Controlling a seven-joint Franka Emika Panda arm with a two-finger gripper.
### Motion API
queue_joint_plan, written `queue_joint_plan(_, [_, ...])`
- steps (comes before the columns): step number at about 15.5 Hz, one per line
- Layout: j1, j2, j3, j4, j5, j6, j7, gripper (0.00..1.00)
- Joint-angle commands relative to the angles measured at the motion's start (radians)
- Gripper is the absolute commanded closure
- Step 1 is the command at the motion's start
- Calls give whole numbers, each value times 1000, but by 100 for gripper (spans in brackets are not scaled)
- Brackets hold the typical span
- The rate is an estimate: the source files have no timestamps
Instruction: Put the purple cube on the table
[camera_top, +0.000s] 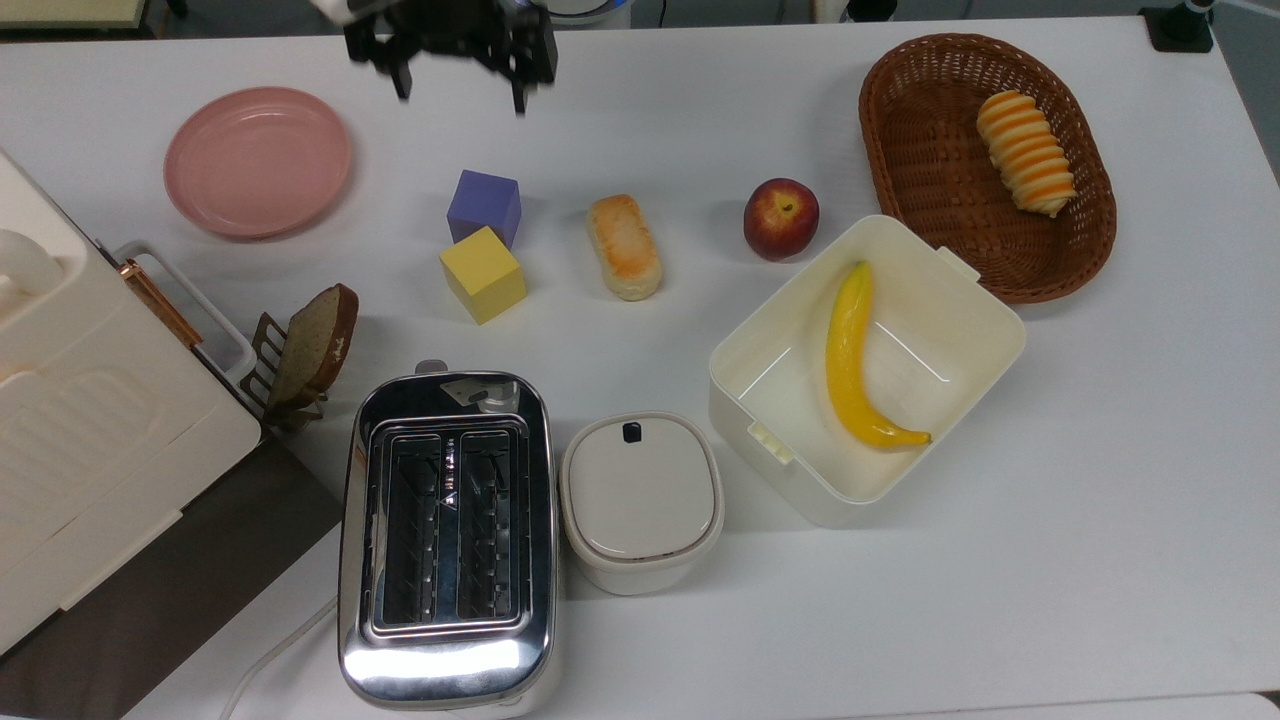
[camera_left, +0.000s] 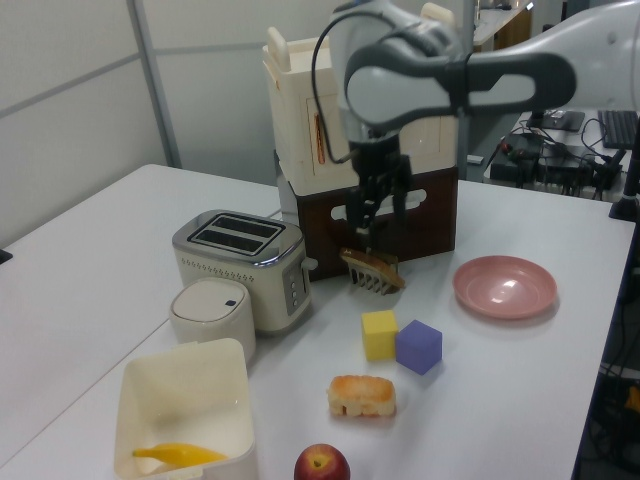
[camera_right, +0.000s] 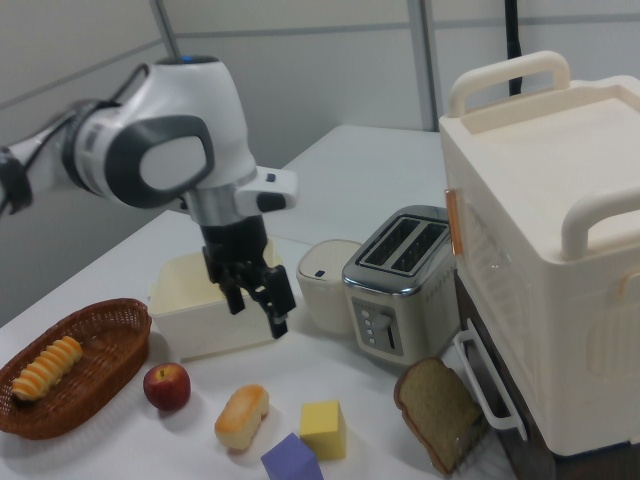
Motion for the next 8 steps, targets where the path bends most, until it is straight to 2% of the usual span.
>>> queue_joint_plan(1, [-83, -21, 64, 13, 11, -36, -1, 0])
queue_joint_plan(4, [-78, -14, 61, 41, 42, -58, 22, 0])
queue_joint_plan(8, [-74, 3, 62, 39, 43, -42, 24, 0])
